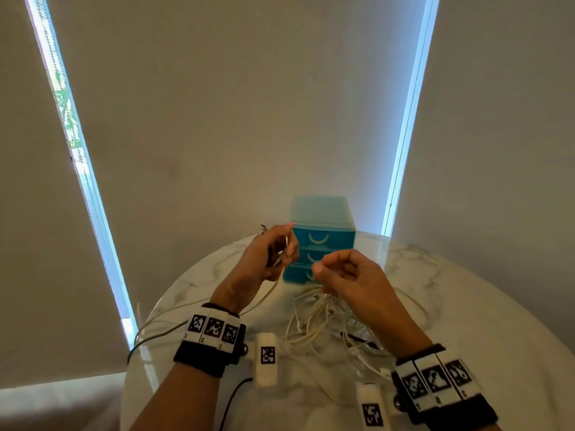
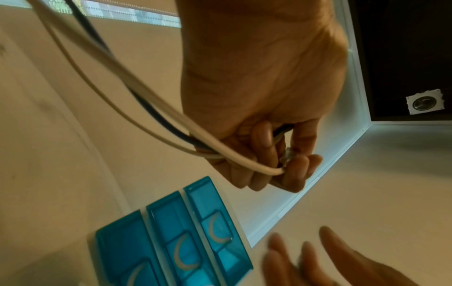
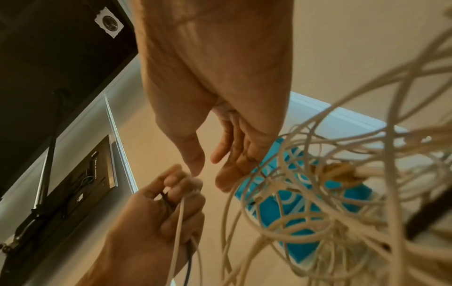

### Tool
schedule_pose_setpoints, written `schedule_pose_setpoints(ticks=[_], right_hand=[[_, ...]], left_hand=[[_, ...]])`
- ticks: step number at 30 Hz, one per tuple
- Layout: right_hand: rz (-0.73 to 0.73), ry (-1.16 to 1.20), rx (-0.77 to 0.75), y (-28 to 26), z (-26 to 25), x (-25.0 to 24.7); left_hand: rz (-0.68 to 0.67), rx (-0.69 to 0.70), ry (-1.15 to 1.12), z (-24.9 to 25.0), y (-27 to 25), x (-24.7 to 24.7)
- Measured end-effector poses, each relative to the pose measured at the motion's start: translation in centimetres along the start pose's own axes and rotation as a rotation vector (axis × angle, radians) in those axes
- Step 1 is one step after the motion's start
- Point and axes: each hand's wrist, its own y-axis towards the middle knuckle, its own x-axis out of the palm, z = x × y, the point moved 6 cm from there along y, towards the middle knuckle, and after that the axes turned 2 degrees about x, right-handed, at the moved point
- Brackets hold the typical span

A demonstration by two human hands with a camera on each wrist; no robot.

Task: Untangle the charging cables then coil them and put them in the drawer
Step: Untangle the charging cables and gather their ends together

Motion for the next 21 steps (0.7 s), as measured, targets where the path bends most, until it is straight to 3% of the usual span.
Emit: schedule_pose_setpoints(ticks=[4, 10, 16, 21], right_hand=[[-0.133, 0.115, 0.108, -0.8, 1.0, 2.6], [-0.148, 0.219, 0.168, -0.7, 2.8, 3.8], [-0.21, 0.077, 0.072, -0.4, 2.9, 2.9], [-0.204, 0.083, 0.06, -0.4, 3.2, 3.2]], left_hand=[[-0.032, -0.007, -0.042, -0.3, 0.2, 1.5], [-0.032, 0.061, 0.043, -0.5, 0.3, 3.2], [0.105, 0.043, -0.115, -0.8, 0.5, 3.3], [0.073, 0.051, -0.216, -0.6, 0.4, 4.0]])
